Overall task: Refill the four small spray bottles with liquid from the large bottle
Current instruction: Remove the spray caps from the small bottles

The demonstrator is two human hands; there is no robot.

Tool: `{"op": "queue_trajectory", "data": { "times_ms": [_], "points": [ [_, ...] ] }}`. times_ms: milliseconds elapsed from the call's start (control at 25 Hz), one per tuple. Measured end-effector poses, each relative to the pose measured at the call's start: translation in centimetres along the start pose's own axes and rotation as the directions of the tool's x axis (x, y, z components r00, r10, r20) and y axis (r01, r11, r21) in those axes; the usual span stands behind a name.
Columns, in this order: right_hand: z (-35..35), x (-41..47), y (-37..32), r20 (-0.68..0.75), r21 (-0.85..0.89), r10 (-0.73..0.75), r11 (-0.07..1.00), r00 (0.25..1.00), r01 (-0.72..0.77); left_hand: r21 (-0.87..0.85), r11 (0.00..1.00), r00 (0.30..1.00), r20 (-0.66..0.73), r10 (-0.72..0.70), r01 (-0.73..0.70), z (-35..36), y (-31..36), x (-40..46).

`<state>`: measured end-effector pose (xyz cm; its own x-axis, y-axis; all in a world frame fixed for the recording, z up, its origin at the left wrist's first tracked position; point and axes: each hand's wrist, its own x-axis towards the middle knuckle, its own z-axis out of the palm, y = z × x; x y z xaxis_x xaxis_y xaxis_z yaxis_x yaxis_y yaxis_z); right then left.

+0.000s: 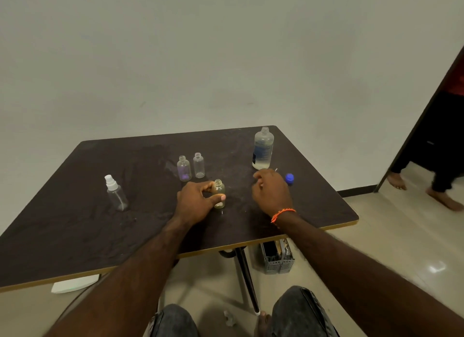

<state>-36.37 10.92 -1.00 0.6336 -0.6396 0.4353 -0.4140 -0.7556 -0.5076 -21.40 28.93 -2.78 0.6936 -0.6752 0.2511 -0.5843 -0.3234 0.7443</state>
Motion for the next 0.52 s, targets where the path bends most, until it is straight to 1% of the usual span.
{"op": "queue_trajectory", "data": {
  "times_ms": [80,160,240,320,400,520],
  "points": [
    [1.3,-0.8,-3.0,0.115,0.125,-0.098,0.989,0.989,0.083,0.083,0.996,0.999,-0.044,-0.027,0.031,-1.3,-0.1,-0.4],
    [3.3,-1.5,-5.8,0.200,0.204,-0.147,0.973,0.969,0.106,0.187,0.979,0.994,-0.087,-0.061,0.076,-2.7,-0.6,-0.8],
    [5.2,-1.8,-8.4,0.261,0.286,-0.139,0.956,0.955,0.061,0.281,0.950,0.987,-0.119,-0.104,0.134,-4.1,-1.3,-0.9],
    [7.4,-1.5,-10.4,0.315,0.364,-0.111,0.931,0.943,-0.013,0.330,0.925,0.976,-0.162,-0.143,0.190,-5.3,-2.5,-0.6],
    [9.2,-1.1,-12.0,0.358,0.398,-0.105,0.916,0.928,-0.050,0.335,0.907,0.960,-0.202,-0.195,0.254,-6.2,-3.5,0.4],
    [11.2,0.4,-13.5,0.390,0.392,-0.090,0.917,0.917,-0.077,0.329,0.892,0.940,-0.242,-0.239,0.311,-7.0,-4.7,2.5]
  ]
}}
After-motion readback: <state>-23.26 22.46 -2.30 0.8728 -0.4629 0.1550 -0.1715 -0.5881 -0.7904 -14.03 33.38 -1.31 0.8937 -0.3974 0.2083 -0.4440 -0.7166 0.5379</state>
